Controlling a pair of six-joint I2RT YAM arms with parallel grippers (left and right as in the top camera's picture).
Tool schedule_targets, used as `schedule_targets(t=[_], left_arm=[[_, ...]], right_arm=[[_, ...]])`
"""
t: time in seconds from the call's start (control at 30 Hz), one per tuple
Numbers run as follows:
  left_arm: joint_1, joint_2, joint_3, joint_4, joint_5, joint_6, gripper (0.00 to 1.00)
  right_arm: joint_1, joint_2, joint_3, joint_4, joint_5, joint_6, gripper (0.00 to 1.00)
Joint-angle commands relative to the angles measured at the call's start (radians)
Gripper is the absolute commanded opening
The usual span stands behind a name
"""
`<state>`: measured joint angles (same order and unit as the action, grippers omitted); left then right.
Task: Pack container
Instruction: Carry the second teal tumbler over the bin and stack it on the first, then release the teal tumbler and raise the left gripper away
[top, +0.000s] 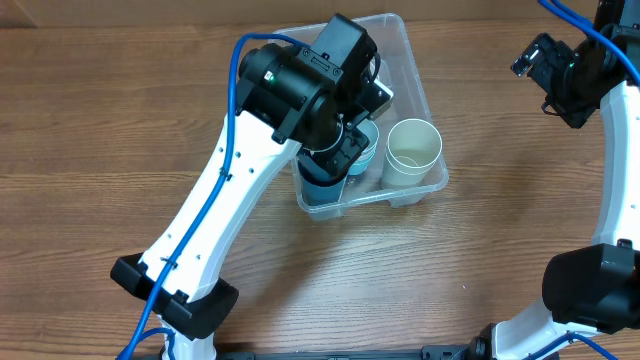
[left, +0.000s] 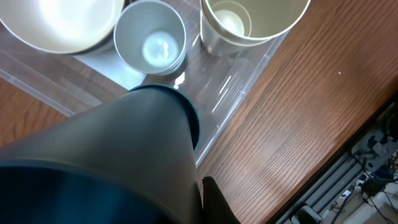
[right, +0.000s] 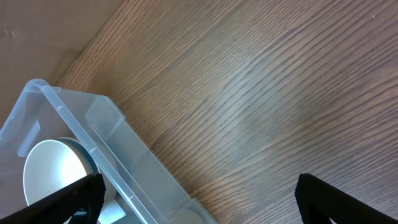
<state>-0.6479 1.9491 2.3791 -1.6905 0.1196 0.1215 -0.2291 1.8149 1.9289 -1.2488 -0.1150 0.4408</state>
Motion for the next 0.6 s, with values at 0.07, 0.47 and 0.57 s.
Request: schedule_targets(t=[0.07,0.47,0.57], left_arm=[[-0.001,0.003,-0.024,0.001,0.003,-0.013,0.24],[0.0,-0.013,-0.018,0.001,-0.038,-0.015,0.51],[0.003,-0.058,0.003,0.001,-0.093,-0.047,0.55]], right_arm=[[-0.002,-0.014,0.022,0.005,0.009,0.002,1.0],[-0.002,-0.014,0.022,0.005,0.009,0.002,1.0],[-0.002,-0.014,0.022,0.005,0.008,0.002,1.0]])
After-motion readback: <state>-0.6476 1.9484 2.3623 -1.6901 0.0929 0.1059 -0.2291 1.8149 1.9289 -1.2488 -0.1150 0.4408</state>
